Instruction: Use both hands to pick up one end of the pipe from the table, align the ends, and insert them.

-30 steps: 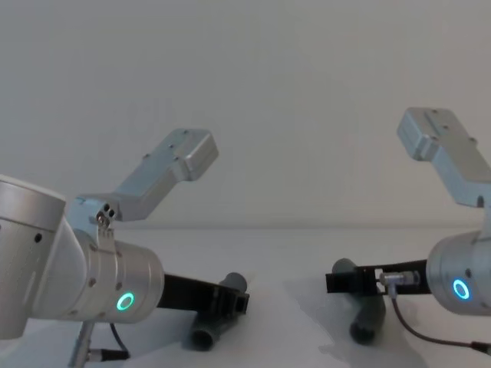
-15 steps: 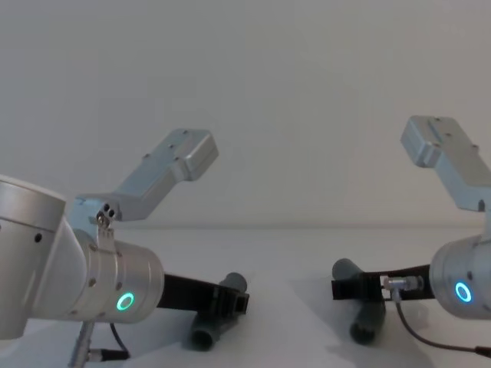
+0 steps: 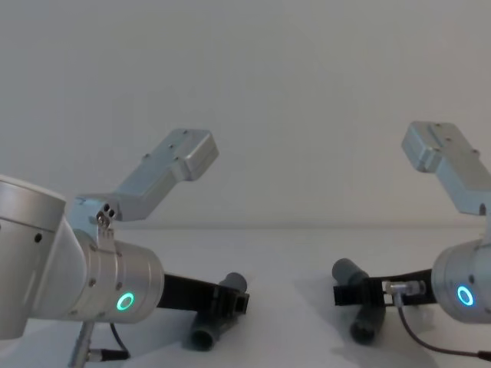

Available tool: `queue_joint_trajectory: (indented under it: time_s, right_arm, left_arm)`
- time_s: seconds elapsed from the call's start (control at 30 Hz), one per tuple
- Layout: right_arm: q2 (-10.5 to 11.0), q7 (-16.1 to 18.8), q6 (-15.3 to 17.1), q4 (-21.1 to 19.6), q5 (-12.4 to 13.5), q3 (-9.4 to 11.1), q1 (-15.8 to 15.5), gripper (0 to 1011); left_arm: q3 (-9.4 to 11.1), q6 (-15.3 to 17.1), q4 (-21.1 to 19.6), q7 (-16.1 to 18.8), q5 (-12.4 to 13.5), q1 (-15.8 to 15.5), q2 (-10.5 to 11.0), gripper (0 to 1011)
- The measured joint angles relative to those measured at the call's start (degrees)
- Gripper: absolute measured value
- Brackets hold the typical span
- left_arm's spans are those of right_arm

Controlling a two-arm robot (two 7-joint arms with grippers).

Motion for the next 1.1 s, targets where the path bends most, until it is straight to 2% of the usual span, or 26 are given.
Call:
queue_joint_trajectory:
  time_s: [0.17,0.4,0.43,0.5,0.53,0.63,1.0,1.07,1.1]
  right_arm:
    - [0.0,0.3,0.1,0.0,-0.1,0.1,-0.1,997]
    - [0.0,0.5,0.2,0.0,-0.2,0.1,-0.1,863]
    - [0.0,0.5,0.2,0.0,-0.3,0.1,-0.1,806]
    - [0.0,0.5,0.2,0.0,-0.3,0.1,-0.1,774]
    - [0.0,0.6,0.2,0.0,-0.3,0.2,-0.1,707]
    - [0.0,0.6,0.3,0.0,-0.3,0.2,-0.1,651]
    - [0.0,0.8,0.4,0.0,-0.3,0.1,-0.2,267]
    - [0.0,0.8,0.4,0.0,-0.3,0.1,-0.2,244]
    - [0.0,0.8,0.4,0.0,-0.3,0.1,-0.2,200]
  left_arm:
    - [0.0,0.0,0.0,0.0,0.0,0.0,0.0,379]
    - [0.0,0.0,0.0,0.0,0.0,0.0,0.0,379]
    - [0.0,0.0,0.0,0.0,0.0,0.0,0.0,379]
    - [0.0,0.0,0.0,0.0,0.0,0.0,0.0,379]
    - [0.0,0.0,0.0,0.0,0.0,0.0,0.0,379]
    - [0.0,0.0,0.0,0.0,0.0,0.0,0.0,379]
    - [0.0,0.0,0.0,0.0,0.0,0.0,0.0,379]
    - [0.0,0.0,0.0,0.0,0.0,0.0,0.0,379]
    - [0.0,0.0,0.0,0.0,0.0,0.0,0.0,379]
